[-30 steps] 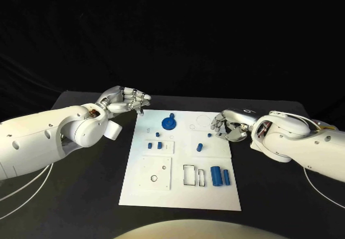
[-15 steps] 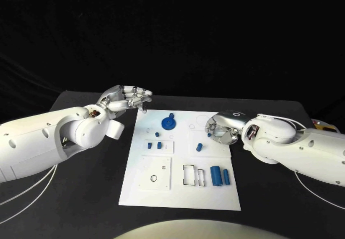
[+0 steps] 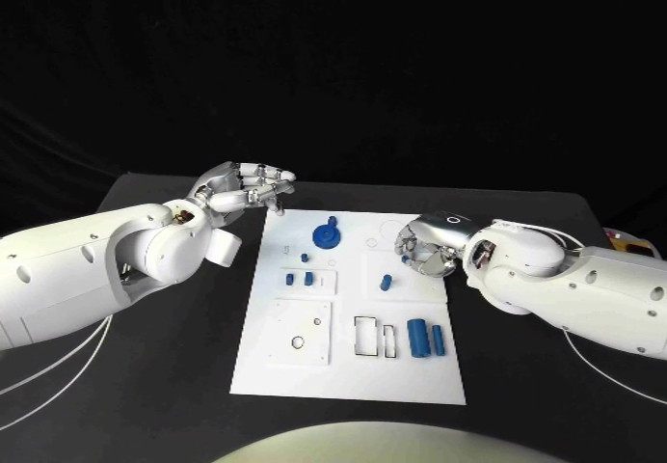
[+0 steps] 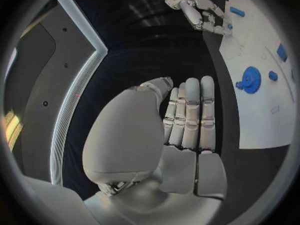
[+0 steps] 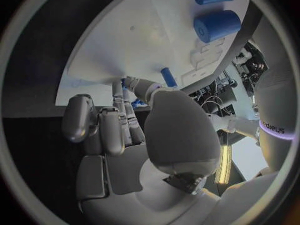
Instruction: Assemble the parts on the task board
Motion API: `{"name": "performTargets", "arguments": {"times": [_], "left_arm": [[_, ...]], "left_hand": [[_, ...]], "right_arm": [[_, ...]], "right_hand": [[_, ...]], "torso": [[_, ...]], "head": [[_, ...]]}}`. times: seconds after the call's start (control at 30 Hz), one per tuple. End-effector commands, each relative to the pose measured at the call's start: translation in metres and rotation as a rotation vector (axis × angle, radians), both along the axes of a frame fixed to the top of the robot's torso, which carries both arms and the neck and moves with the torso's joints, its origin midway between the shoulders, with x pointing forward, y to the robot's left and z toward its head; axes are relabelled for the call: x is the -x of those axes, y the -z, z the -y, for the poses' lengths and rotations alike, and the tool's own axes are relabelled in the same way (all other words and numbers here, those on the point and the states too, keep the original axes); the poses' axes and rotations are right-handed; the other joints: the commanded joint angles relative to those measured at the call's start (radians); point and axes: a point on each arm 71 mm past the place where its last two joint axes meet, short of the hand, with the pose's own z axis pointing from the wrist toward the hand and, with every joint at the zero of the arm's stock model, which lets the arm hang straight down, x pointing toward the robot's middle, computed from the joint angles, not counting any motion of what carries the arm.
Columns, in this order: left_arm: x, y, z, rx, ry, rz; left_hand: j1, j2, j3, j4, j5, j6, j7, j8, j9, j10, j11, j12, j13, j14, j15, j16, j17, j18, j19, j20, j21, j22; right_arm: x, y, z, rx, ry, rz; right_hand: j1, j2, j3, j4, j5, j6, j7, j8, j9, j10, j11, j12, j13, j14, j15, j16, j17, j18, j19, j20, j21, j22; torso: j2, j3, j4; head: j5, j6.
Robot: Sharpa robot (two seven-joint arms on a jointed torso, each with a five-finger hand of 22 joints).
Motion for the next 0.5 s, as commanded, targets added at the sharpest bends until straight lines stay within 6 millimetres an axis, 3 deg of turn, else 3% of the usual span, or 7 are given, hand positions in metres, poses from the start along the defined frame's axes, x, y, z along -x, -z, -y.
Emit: {"name": "performTargets", "arguments": {"times": [0.03,0.3,0.5], "left_arm": [[0.0007,-0.0014,0.0022,0.019,0.014,0.001],[0.0009,-0.0009,0.0024,0.013,0.013,-0.005],[0.0011,-0.0003,0.0016,0.003,0.011,-0.01]], "left_hand": [[-0.006,0.003,0.0,-0.007,0.002,-0.008,-0.001,-0.005,-0.001,-0.006,0.001,0.003,0.001,-0.006,0.001,-0.005,-0.001,0.013,0.0,-0.002,-0.005,-0.001],[-0.006,0.004,0.0,-0.008,0.002,-0.01,-0.001,-0.006,-0.002,-0.008,0.002,0.003,0.001,-0.006,0.001,-0.005,-0.001,0.013,0.0,-0.002,-0.006,-0.002],[-0.005,0.003,0.001,-0.011,0.002,-0.012,0.0,-0.007,-0.002,-0.011,0.003,0.003,0.001,-0.007,0.002,-0.006,-0.001,0.013,0.0,-0.002,-0.007,-0.002]], "right_arm": [[0.0027,0.0095,-0.0005,0.042,-0.002,-0.016],[0.0054,0.0146,-0.0036,0.09,0.001,0.035],[0.0085,0.0147,-0.0043,0.107,0.002,0.081]], "right_hand": [[0.001,0.014,0.002,-0.005,-0.001,0.014,-0.001,-0.001,0.0,0.014,-0.004,-0.001,-0.006,0.029,-0.004,0.005,0.0,-0.017,0.011,0.001,0.011,0.051],[0.03,0.049,0.016,-0.044,-0.024,0.09,-0.031,0.028,0.013,0.087,-0.035,0.031,0.005,0.033,-0.031,0.005,-0.006,-0.038,0.061,-0.021,0.111,0.113],[0.03,0.063,0.023,-0.055,-0.025,0.114,-0.038,0.036,0.017,0.104,-0.043,0.034,0.009,0.035,-0.038,0.007,-0.004,-0.042,0.069,-0.029,0.129,0.125]], "torso": [[-0.001,0.0005,-0.0006],[-0.001,0.0004,0.0002],[-0.001,-0.0003,-0.0008]], "head": [[0.0,-0.001],[-0.003,-0.005],[-0.004,-0.007]]}}
